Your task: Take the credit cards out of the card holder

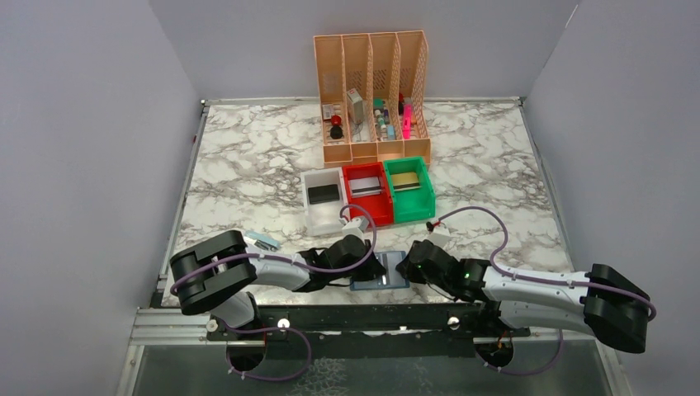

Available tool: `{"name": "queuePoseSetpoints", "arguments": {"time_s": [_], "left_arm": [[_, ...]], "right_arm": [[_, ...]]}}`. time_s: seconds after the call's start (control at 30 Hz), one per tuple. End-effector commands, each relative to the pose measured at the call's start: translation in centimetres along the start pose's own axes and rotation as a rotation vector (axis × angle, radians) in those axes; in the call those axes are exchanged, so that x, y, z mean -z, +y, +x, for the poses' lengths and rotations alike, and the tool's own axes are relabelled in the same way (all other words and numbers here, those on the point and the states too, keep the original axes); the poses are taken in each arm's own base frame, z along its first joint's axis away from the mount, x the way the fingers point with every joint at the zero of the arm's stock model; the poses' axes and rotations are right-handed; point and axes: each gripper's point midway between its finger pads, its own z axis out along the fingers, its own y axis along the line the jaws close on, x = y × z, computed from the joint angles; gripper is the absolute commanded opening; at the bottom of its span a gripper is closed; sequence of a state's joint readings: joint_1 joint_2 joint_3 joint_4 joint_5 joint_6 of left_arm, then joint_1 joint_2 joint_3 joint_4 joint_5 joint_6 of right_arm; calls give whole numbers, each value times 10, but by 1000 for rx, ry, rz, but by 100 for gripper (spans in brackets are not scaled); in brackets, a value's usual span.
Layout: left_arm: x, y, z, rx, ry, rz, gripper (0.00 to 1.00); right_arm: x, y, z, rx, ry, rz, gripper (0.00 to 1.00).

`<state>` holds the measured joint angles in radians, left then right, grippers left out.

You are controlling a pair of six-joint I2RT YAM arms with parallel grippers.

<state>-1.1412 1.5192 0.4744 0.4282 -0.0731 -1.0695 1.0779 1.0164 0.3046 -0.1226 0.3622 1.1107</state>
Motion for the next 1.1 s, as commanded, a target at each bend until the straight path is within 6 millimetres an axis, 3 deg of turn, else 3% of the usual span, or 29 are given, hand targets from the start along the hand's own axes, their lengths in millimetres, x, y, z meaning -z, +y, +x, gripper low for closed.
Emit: {"name": "queuePoseSetpoints", "arguments": {"time_s": [0.0, 0.27, 1.07], "left_arm": [[4, -11, -7, -4, -33, 36, 12], [1, -16, -6, -16, -19, 49, 0], [30, 20, -22, -80, -46, -150, 0]], "right_arm": [[0, -23, 13, 34, 48, 86, 22], [0, -23, 13, 38, 50, 87, 22], [1, -18, 7, 55, 39, 88, 23]]}}
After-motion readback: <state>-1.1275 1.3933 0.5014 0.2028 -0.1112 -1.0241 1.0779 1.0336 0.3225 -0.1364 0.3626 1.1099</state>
